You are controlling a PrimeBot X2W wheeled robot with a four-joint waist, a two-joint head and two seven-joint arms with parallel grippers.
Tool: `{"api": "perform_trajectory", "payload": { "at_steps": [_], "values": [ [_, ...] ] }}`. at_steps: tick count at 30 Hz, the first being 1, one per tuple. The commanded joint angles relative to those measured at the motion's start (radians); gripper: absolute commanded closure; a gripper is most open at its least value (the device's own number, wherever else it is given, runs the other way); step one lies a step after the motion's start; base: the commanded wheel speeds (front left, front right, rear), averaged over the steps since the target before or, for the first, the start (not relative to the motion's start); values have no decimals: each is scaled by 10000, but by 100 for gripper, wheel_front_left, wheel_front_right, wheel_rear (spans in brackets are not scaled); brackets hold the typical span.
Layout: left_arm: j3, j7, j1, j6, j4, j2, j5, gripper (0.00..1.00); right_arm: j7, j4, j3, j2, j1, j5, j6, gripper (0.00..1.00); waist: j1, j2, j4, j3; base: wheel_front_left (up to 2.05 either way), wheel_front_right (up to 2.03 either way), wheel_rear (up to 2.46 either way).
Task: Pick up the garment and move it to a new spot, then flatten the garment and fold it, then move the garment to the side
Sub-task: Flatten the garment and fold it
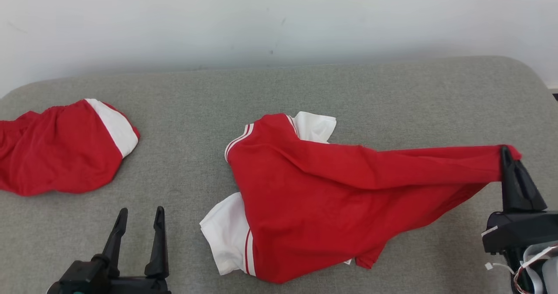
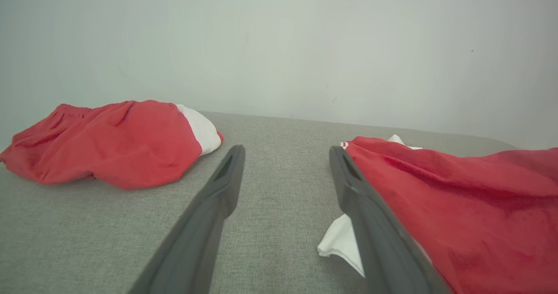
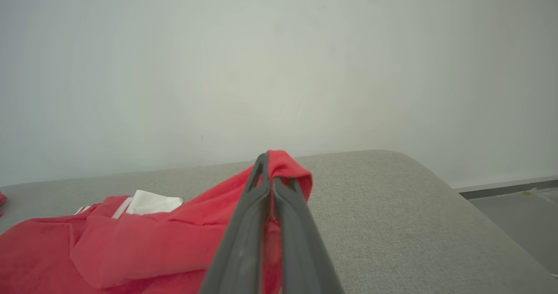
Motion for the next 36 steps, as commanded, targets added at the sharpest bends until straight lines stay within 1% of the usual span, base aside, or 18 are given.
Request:
{"api": "perform_trajectory", "payload": {
  "at_steps": [1, 6, 9, 11, 15, 19, 23, 24, 25, 26, 28, 31, 36],
  "values": [
    [-18, -8, -86, 44, 6, -10, -45, 0, 26, -128, -16, 30, 17, -11, -26, 100, 0, -1, 109, 92, 0, 0, 0],
    [-305, -8, -297, 75, 66, -9, -178, 0, 326, -421, 192, 99, -621, -225, -26, 100, 0, -1, 479, 296, 0, 0, 0],
    [-437, -8, -493, 67, 144, -9, -213, 0, 416, -136, 539, -37, -1480, -349, -26, 100, 0, -1, 746, 427, 0, 0, 0],
    [-528, -8, -622, 61, 202, -9, -246, 0, 506, 303, 751, -143, -2234, -327, -26, 100, 0, -1, 934, 539, 0, 0, 0],
    [-780, -8, -898, 86, 308, -9, -371, 0, 511, 1698, 1060, -334, -3929, -133, -26, 100, 0, -1, 1348, 739, 0, 0, 0],
    [-1079, -8, -1083, 196, 347, -10, -543, 0, 300, 3512, 1394, -568, -5447, -330, -26, 100, 0, -1, 1720, 901, 0, 0, 0],
    [-1273, -8, -1163, 261, 401, -7, -697, 0, 26, 5342, 1695, -654, -6450, -494, -26, 100, 0, -1, 1967, 1005, 0, 0, 0],
    [-1320, -8, -1175, 279, 410, -10, -714, 0, 1, 5788, 1781, -664, -6613, -546, -26, 76, 0, -1, 2008, 1021, 0, 0, 0],
    [-1352, -8, -1183, 300, 419, -10, -731, 0, -2, 6185, 1909, -645, -6754, -574, -26, 43, 0, -1, 2027, 1026, 0, 0, 0],
    [-1373, -8, -1186, 317, 427, -9, -751, 0, 5, 6550, 2044, -615, -6862, -577, -26, 0, 0, -1, 2037, 1030, 0, 0, 0],
    [-1409, -8, -1188, 335, 460, -10, -766, 0, -208, 7058, 2320, -577, -7052, -585, -26, 0, 0, -1, 2021, 1027, 0, 0, 0],
    [-1355, -8, -1155, 333, 484, -10, -698, 0, -483, 7637, 2607, -481, -7092, -294, -26, 0, 0, -1, 1834, 973, 0, 0, 0],
    [-1142, -8, -1043, 280, 542, -8, -523, 0, -833, 8021, 3170, -352, -6851, 142, -26, 0, 0, -1, 1366, 725, 0, 0, 0]
  ]
}}
